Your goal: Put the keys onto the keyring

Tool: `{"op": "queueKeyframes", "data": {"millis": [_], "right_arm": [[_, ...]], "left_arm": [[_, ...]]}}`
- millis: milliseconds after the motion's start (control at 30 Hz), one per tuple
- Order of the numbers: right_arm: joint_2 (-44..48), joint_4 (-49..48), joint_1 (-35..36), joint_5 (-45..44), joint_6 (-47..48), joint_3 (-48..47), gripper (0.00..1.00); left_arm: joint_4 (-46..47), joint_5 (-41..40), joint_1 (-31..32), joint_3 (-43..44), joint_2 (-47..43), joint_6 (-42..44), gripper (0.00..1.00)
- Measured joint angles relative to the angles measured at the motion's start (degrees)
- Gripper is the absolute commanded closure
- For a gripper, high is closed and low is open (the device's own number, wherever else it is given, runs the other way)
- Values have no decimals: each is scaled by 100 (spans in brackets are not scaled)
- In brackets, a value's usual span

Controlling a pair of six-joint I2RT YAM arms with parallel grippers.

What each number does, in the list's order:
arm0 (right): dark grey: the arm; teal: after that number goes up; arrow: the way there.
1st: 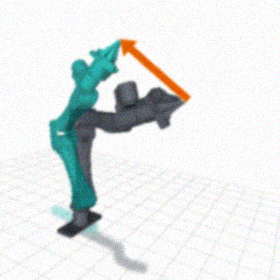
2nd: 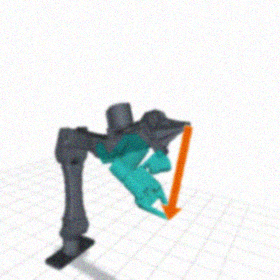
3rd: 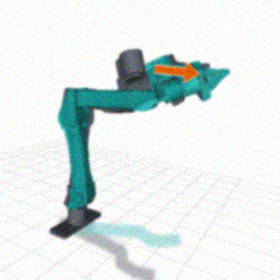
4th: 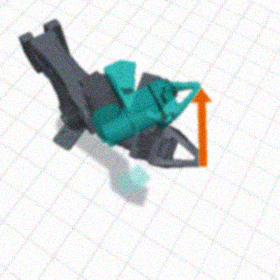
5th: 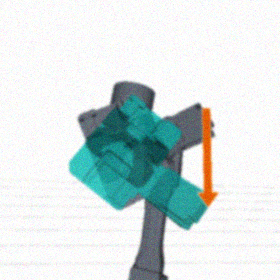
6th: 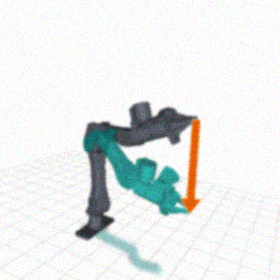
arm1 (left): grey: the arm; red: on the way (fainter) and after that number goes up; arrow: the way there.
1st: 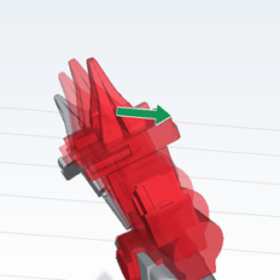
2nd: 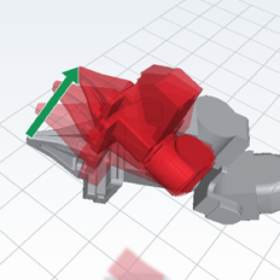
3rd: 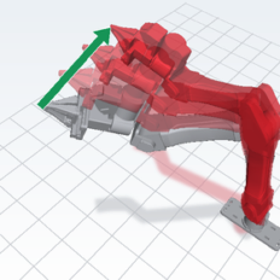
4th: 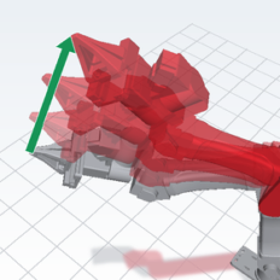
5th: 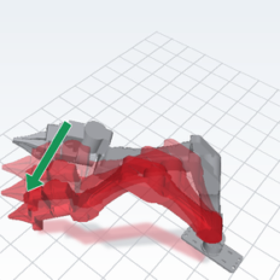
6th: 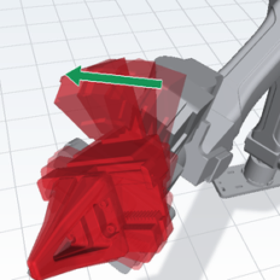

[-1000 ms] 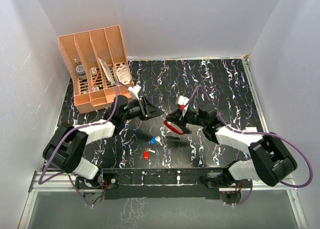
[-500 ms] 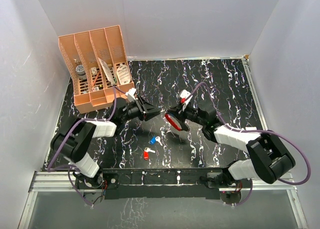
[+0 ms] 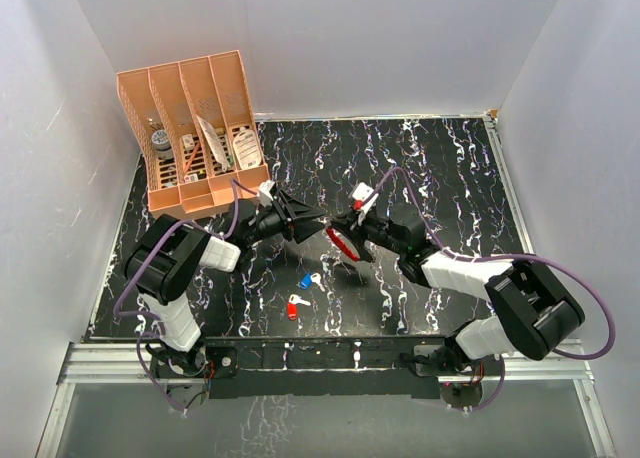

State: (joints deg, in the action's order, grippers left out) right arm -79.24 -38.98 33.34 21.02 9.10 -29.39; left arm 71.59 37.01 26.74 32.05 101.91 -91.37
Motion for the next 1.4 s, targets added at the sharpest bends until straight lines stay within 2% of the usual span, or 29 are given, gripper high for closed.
{"op": "queueKeyframes", "data": {"millis": [167,233,467,633,833,1100,1267,1400], "right_arm": [[-61,22,42,-24,-35,-92,100],[-122,247,46,-4,-122,-284,100],[-181,1464,11,299,-651,-1360,100],[-199,2168,-221,931,-925,-1670,100],[-378,2625,-584,1738,-1128,-1832,100],[-466,2889,-688,2485,-1237,-1969,100],[-466,2894,-728,2610,-1272,-1976,100],[-466,2852,-765,2551,-1482,-1976,100]], "left_arm": [[-181,15,0,37,-83,173,47],[-623,7,0,90,-278,498,48],[-2944,-490,0,428,-1838,2745,52],[-3873,-1012,0,428,-2640,4144,52],[-3836,-1246,-2,79,-2809,5073,55],[-3003,-1097,-2,-304,-2736,5606,58],[-2717,-1003,-2,-304,-2649,5648,55],[-2618,-973,-2,-313,-2636,5563,45]]}}
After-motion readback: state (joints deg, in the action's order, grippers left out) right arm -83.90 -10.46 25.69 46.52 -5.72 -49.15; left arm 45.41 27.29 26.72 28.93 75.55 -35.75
